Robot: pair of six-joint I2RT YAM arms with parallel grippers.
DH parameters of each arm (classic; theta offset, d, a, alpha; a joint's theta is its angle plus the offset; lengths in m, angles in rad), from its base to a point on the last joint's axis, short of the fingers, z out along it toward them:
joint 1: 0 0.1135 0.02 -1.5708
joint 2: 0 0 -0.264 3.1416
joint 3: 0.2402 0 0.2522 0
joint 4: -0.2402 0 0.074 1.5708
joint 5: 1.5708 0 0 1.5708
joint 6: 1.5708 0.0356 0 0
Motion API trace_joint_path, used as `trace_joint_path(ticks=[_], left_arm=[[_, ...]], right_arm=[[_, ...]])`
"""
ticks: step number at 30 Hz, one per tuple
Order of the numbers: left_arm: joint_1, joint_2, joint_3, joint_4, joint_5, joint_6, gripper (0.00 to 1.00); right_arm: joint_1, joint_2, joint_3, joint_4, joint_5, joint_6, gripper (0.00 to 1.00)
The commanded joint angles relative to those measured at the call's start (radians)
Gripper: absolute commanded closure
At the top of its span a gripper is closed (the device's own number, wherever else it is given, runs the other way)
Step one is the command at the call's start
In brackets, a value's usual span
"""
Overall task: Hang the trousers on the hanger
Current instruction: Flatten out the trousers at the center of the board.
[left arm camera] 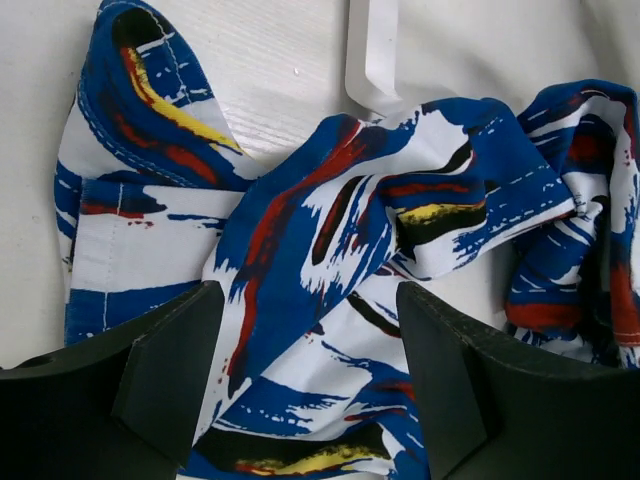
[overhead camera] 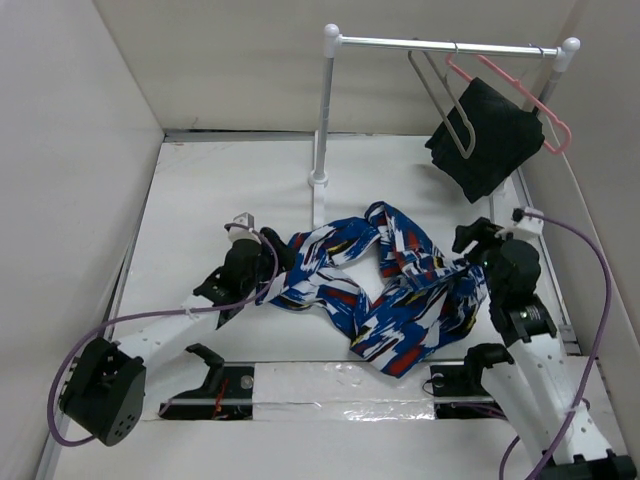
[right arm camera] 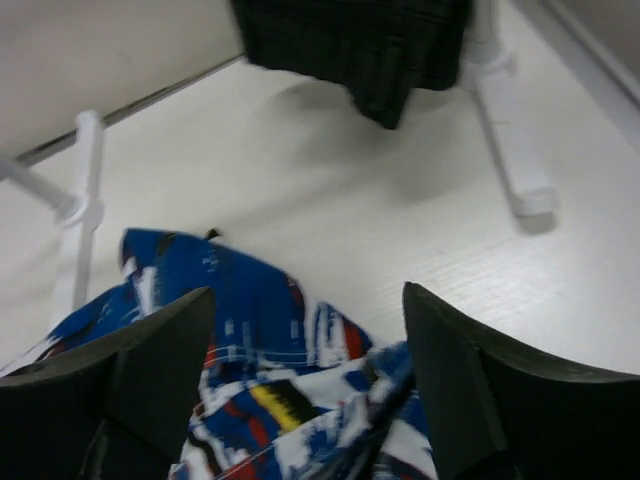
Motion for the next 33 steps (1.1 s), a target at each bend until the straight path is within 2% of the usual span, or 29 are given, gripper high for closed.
trace_joint_path(ticks=[1,2,3,4,5,7,8,9,10,11,14,16,20,26,29,30,31,32,33], left_arm=[[-0.05,0.022,0.034,-0.03,-0.158,0.013,0.32],[-0.05,0.025,0.022,-0.029,-0.174,0.012,0.33],[-0.059,0.029,0.015,-0.026,-0.182,0.012,0.33],[-0.059,0.04,0.009,-0.014,-0.182,0.012,0.34],[-0.059,0.049,0.009,-0.004,-0.179,0.024,0.35],[-0.059,0.09,0.032,-0.029,-0.168,0.036,0.36],[-0.059,0.103,0.053,-0.033,-0.17,0.044,0.36],[-0.059,0.115,0.061,-0.038,-0.178,0.053,0.37],[-0.059,0.133,0.069,-0.033,-0.179,0.059,0.37],[-0.059,0.143,0.072,-0.024,-0.179,0.059,0.37],[-0.059,0.192,0.106,-0.001,-0.141,0.096,0.4],[-0.059,0.242,0.124,0.008,-0.133,0.107,0.45],[-0.069,0.319,0.173,0.026,-0.107,0.121,0.51],[-0.078,0.41,0.21,0.046,-0.092,0.119,0.61],[-0.078,0.433,0.198,0.065,-0.099,0.105,0.81],[-0.078,0.437,0.199,0.062,-0.116,0.096,0.92],[-0.078,0.44,0.199,0.046,-0.127,0.093,0.97],[-0.078,0.437,0.196,0.039,-0.136,0.09,1.0],[-0.078,0.433,0.19,0.036,-0.151,0.085,1.0]], right_arm=[[0.055,0.118,0.131,0.021,-0.236,-0.157,0.32],[0.123,0.192,0.173,0.009,-0.241,-0.201,0.66],[0.16,0.222,0.184,0.008,-0.231,-0.22,0.91],[0.199,0.247,0.197,-0.018,-0.205,-0.228,1.0],[0.272,0.285,0.2,-0.021,-0.179,-0.245,1.0],[0.332,0.316,0.185,-0.017,-0.119,-0.243,0.97],[0.357,0.333,0.178,-0.023,-0.094,-0.226,0.75],[0.404,0.359,0.165,-0.031,-0.033,-0.216,0.61],[0.427,0.366,0.143,-0.046,0.017,-0.194,0.4],[0.449,0.366,0.143,-0.049,0.018,-0.182,0.34],[0.533,0.356,0.106,-0.055,0.075,-0.147,0.25],[0.573,0.366,0.103,-0.092,0.124,-0.111,0.22],[0.595,0.425,0.099,-0.116,0.148,-0.046,0.23],[0.606,0.526,0.1,-0.146,0.303,0.053,0.25],[0.575,0.563,0.099,-0.13,0.322,0.08,0.26],[0.555,0.587,0.103,-0.115,0.325,0.07,0.27],[0.555,0.598,0.115,-0.115,0.32,0.067,0.28],[0.546,0.607,0.123,-0.11,0.326,0.062,0.33],[0.546,0.626,0.134,-0.104,0.343,0.059,0.37]])
